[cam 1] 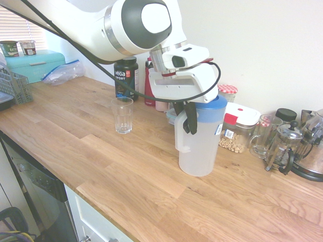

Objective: Pour me some water

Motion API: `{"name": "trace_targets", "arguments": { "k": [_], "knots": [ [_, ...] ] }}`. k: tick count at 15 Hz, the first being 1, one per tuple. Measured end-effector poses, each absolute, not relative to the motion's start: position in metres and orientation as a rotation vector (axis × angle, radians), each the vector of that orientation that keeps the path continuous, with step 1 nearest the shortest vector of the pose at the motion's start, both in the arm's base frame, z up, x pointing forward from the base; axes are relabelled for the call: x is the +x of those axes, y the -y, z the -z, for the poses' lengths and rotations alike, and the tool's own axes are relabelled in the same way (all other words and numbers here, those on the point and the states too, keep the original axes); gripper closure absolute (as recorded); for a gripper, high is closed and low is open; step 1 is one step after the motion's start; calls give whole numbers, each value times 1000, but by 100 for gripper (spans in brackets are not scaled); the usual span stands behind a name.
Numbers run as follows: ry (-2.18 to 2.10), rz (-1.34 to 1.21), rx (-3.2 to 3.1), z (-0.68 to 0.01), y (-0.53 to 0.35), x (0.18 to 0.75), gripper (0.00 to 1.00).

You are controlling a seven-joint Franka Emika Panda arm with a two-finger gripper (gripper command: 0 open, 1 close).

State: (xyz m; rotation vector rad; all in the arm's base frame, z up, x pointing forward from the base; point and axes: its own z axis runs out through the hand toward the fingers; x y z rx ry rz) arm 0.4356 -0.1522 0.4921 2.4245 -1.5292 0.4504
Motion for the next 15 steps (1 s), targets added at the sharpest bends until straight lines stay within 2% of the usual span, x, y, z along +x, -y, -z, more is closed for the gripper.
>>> {"name": "trace_targets", "arguments": {
  "k": [10,15],
  "knots": [
    [1565,-405,2427,-491,168,430,0],
    [1534,-294,2585,-534,161,402,0]
  ]
}}
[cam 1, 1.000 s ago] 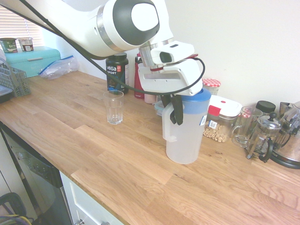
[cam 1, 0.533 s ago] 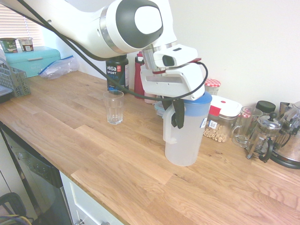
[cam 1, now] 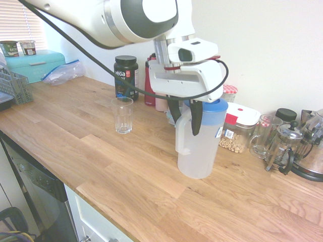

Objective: Pour me some water

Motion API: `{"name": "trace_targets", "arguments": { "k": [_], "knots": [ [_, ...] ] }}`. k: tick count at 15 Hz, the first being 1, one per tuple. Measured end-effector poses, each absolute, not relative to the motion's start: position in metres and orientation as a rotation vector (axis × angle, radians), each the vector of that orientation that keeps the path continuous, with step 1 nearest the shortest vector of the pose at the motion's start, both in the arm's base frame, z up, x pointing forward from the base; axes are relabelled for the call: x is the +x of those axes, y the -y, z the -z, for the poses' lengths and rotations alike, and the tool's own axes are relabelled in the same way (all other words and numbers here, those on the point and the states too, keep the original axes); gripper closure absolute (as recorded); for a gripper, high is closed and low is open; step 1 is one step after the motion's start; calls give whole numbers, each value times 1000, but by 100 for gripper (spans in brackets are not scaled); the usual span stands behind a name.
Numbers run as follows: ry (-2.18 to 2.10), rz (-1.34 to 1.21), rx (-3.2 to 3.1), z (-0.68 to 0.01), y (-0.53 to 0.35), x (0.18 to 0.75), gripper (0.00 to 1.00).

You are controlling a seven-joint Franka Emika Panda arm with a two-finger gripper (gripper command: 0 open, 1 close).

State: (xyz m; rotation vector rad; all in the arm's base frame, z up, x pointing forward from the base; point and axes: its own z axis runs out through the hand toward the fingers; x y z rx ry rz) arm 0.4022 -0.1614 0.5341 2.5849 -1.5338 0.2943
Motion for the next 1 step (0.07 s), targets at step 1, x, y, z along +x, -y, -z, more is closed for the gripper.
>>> {"name": "trace_targets", "arguments": {
  "k": [1],
  "knots": [
    [1522,-278,2625,-544,156,394,0]
  ]
}}
